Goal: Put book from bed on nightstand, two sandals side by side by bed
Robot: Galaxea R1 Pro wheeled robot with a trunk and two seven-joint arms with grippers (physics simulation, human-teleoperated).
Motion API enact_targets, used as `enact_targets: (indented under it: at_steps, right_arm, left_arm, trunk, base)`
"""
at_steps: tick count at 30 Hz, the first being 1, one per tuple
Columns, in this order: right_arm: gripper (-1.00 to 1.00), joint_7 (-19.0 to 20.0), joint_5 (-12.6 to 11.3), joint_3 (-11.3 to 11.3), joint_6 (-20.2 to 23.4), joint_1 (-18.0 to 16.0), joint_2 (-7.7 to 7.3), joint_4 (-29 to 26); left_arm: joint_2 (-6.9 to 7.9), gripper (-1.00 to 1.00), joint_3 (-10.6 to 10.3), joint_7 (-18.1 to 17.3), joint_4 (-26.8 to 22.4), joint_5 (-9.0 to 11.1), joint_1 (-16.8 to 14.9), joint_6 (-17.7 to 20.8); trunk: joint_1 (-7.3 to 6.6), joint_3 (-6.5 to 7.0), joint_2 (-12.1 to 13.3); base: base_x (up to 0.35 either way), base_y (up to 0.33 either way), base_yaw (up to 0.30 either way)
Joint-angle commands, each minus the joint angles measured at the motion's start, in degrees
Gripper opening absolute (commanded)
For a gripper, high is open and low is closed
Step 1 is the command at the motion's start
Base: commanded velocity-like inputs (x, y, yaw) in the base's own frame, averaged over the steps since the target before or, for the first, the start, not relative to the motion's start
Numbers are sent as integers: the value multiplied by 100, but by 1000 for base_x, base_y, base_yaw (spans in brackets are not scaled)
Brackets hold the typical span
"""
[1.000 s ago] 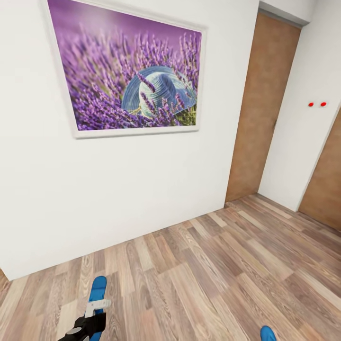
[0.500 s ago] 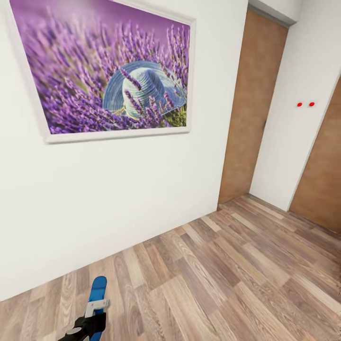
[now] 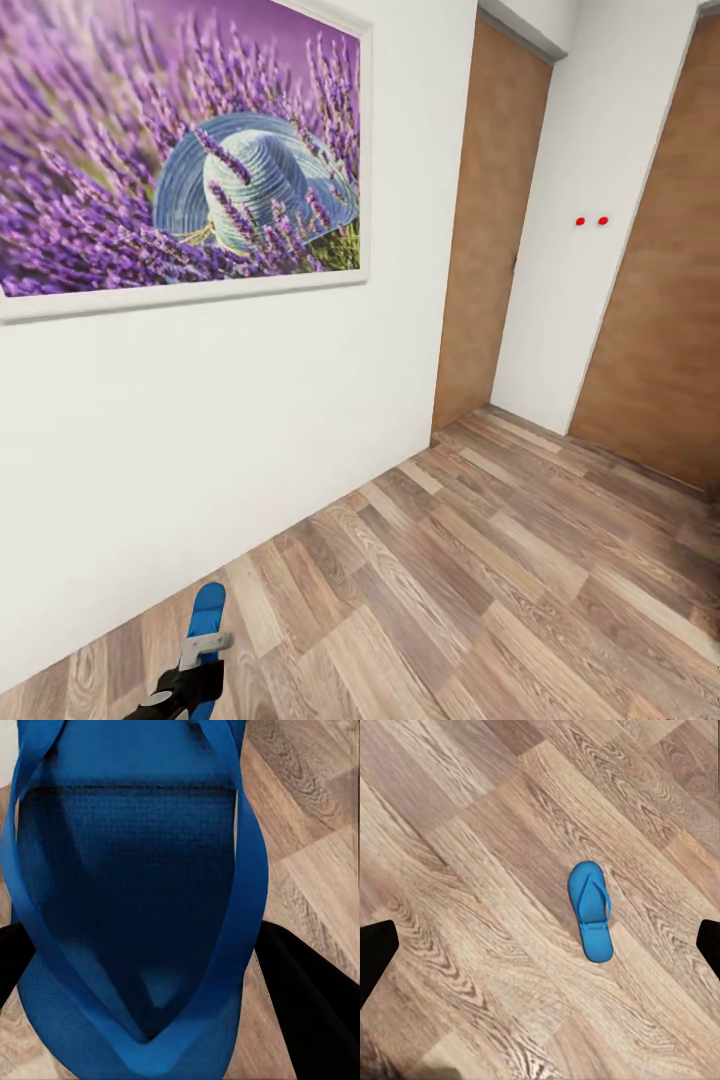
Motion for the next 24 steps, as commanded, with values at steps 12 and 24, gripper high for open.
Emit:
enact_targets:
  at_steps: [12,24]
  right_arm:
    - [100,39,60,-16,-8,0,5,44]
    - [100,39,60,87,-8,0,-1,116]
  left_arm:
    - [1,-100,-50,17,-3,35,-1,-12]
    - [1,-100,-54,17,-3,35,6,-26]
  trunk:
    - [3,-5,-2]
    - [3,-5,-2]
  base:
    - [252,251,-287]
    - [130,143,-288]
